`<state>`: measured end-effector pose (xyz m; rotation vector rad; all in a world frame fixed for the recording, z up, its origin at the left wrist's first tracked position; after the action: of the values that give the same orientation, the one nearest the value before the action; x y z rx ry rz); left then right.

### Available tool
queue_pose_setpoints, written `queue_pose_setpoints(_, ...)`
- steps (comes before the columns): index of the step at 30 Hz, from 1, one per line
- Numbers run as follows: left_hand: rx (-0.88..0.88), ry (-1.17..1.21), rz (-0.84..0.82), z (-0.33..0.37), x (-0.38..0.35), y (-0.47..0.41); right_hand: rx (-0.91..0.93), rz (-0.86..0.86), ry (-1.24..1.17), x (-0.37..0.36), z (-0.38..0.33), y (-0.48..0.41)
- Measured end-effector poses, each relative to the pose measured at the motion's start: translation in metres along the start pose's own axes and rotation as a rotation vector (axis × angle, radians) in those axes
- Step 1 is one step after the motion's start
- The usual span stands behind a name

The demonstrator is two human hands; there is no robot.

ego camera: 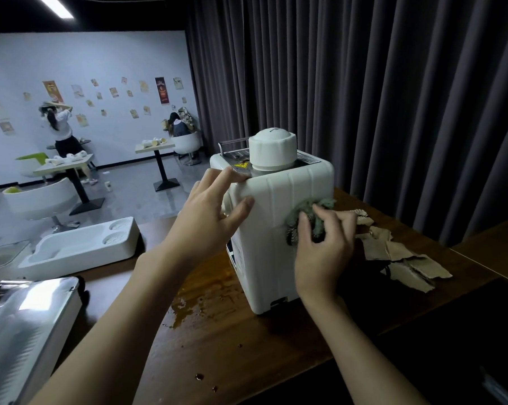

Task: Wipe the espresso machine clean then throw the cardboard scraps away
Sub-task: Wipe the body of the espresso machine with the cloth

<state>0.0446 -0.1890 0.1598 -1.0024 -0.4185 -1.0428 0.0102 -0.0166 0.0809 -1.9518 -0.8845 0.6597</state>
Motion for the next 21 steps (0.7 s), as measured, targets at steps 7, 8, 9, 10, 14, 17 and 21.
queue_pose_setpoints(7,-0.013,0.009,0.016,0.002,0.0,0.002,0.183,-0.236,-0.043,-0.008,-0.031,0.034)
queue_pose_setpoints(8,-0.014,0.011,0.018,0.001,0.0,0.001,0.197,-0.252,-0.041,-0.006,-0.027,0.032)
queue_pose_setpoints(9,-0.015,0.015,0.02,0.001,0.0,0.002,0.2,-0.254,-0.031,-0.004,-0.023,0.028)
queue_pose_setpoints(10,-0.015,0.019,0.02,0.001,-0.001,0.002,0.186,-0.237,-0.015,-0.002,-0.016,0.023)
queue_pose_setpoints(14,-0.006,0.014,0.014,0.001,-0.002,0.001,0.02,-0.068,0.018,0.006,0.011,0.006)
queue_pose_setpoints(17,-0.003,0.028,0.014,-0.001,-0.003,0.002,-0.024,-0.032,0.004,0.005,0.013,0.004)
queue_pose_setpoints(21,0.0,0.033,0.016,0.0,-0.003,0.002,-0.087,-0.052,-0.041,0.0,0.002,0.01)
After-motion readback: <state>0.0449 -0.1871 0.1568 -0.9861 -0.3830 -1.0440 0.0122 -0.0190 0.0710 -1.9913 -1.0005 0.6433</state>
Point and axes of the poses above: each hand's wrist, its own y-axis away from the middle knuckle, its own x-axis out of the back of the hand, z = x × y, the point moved 1 cm from there along -y, towards the middle knuckle, and after that the axes turned 14 degrees about x, right-handed, at the moved point
